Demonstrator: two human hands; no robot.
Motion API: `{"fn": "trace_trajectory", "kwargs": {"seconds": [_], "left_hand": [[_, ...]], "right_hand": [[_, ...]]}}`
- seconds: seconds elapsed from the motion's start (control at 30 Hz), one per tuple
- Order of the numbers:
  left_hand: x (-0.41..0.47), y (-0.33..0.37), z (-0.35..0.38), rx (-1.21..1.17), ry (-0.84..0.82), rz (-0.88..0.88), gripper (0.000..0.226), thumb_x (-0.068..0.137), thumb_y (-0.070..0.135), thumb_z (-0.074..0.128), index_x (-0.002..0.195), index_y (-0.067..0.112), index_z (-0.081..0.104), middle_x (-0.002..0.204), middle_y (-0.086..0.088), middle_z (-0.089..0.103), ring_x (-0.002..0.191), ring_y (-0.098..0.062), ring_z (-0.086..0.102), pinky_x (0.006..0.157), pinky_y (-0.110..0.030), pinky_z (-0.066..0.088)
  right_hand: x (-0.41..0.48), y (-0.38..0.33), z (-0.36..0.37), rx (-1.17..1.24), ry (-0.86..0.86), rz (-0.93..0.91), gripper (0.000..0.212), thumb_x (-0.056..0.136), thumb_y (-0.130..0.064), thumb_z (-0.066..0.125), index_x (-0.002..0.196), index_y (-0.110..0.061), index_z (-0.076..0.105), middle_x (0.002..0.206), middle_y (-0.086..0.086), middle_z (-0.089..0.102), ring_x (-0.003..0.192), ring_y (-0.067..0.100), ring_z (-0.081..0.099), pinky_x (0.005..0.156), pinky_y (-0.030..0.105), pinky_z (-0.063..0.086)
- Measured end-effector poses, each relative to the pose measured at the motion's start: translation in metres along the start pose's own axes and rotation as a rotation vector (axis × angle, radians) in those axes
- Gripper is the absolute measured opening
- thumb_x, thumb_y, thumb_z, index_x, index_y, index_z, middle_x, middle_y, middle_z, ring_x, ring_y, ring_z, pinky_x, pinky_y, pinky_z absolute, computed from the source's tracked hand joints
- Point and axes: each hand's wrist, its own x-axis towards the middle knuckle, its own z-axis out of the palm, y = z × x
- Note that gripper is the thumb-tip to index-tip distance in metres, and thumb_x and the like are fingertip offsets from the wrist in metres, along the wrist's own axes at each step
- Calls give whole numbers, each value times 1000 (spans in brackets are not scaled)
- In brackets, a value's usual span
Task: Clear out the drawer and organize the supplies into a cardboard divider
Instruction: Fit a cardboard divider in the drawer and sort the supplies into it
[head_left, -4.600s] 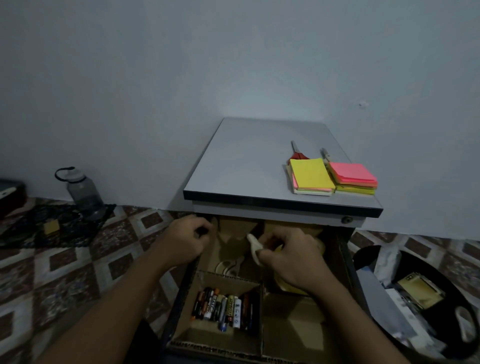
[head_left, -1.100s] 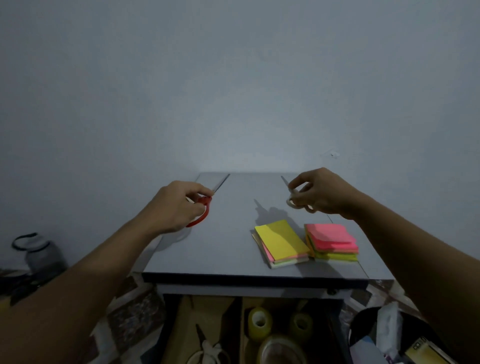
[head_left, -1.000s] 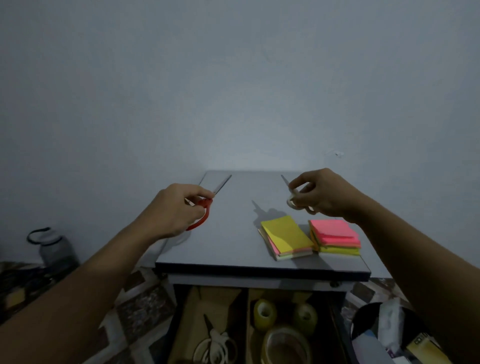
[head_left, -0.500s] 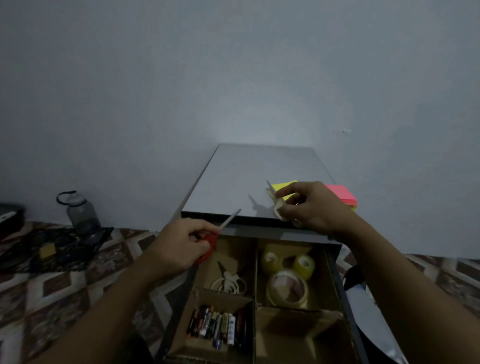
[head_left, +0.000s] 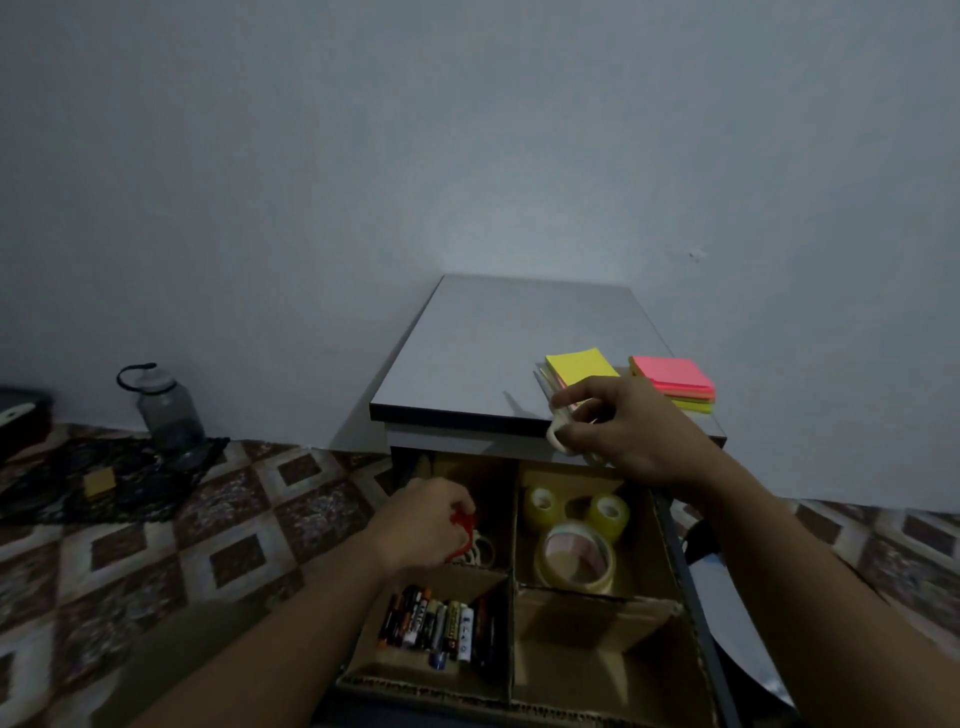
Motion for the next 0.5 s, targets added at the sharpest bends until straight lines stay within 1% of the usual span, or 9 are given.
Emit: {"fn": "trace_trajectory", "kwargs": {"seconds": [0.13,0.23,0.33,0.4,0.5], "left_hand": [[24,2,14,102,-81,-54,45,89,13,62,132,26,59,137,-7,53,117,-23,57,100,-34,50],[30,6,19,201,-111,-51,44,89,8,60,132,20,60,132,-10,57,113,-26,59,94,-35,53],[34,5,20,263,-135,-52,39,89,11,62,127,19,62,124,-9,60,105,-25,62,89,-37,56],[35,2,20,300,-127,-46,32,88,11,64,120,17,64,118,-9,62,99,-23,62,85,-35,57],[33,3,16,377,-89,-41,20,89,10,63,109,11,66,109,-10,61,94,-24,63,75,-31,53]], "right_hand": [[-3,7,4,13,-16,13,29,84,-19,73,112,-21,69,91,0,73,68,15,69,53,17,47],[-6,15,4,11,-25,30,30,85,-18,73,115,-21,68,95,0,73,74,15,71,60,23,55],[-9,23,4,-23,-32,42,31,84,-20,74,114,-24,68,97,-1,72,77,14,71,65,28,59],[-10,27,4,-13,-34,56,32,83,-21,75,115,-24,68,98,0,71,78,15,71,67,31,61],[-12,27,7,-7,-49,66,34,84,-21,75,117,-24,67,100,0,70,80,16,71,68,32,61]]}}
